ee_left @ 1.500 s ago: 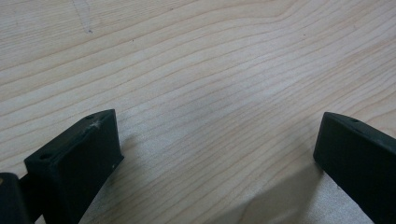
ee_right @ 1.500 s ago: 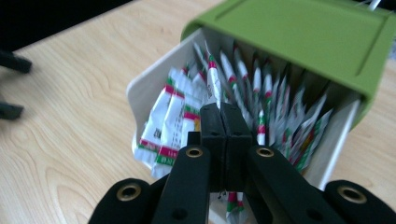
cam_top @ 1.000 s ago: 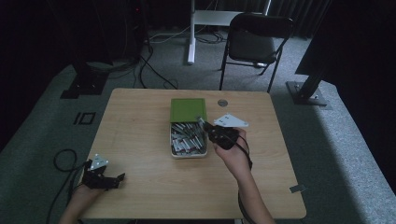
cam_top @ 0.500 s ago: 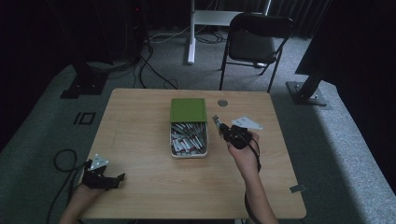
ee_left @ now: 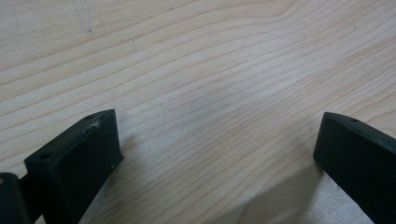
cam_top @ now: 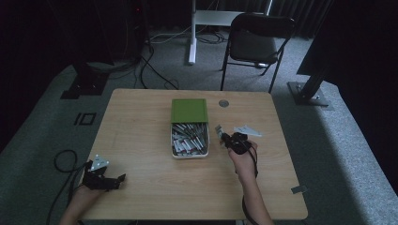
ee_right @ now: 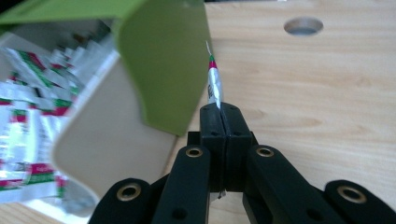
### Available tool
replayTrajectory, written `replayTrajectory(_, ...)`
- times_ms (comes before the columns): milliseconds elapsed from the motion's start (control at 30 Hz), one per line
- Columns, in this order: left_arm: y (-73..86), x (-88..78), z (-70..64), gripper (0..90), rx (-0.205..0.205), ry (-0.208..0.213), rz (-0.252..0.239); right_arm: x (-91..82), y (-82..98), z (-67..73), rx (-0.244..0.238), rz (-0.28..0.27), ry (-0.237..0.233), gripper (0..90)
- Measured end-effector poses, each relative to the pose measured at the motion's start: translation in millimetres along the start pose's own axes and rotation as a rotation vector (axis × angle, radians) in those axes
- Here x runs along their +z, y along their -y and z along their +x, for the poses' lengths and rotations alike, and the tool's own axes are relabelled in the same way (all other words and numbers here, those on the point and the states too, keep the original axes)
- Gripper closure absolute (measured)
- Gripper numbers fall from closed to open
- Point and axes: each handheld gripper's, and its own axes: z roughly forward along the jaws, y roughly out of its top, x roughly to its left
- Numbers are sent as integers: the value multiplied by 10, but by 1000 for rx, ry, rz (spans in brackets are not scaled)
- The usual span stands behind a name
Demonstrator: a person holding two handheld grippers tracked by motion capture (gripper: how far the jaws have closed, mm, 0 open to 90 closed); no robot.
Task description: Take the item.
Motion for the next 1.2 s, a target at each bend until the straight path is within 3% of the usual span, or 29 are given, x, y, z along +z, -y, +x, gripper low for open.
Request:
replayTrajectory(67, 0, 0, 0, 14, 0, 0, 0, 31, 36, -59, 31, 10, -2, 900)
replayTrajectory(267, 0, 0, 0, 14, 0, 0, 0, 57, 107, -190, 58, 37, 26, 898)
replayTrajectory(567, 0, 1, -1, 14, -2, 0, -2, 53, 175, -405, 26, 70, 87, 838)
replayTrajectory(633, 0, 1, -1, 14, -2, 0, -2, 63, 204, -438, 42, 82, 95, 832)
replayTrajectory(833, 0, 1, -2, 14, -2, 0, -2, 137, 309, -492, -5, 128, 140, 796)
replayTrajectory(1000, 0, 1, -1, 14, -2, 0, -2, 157, 380, -556, -14, 145, 159, 590)
replayTrajectory(1200, 0, 1, -1, 14, -2, 0, -2, 16, 399, -641, -43, 125, 228, 444)
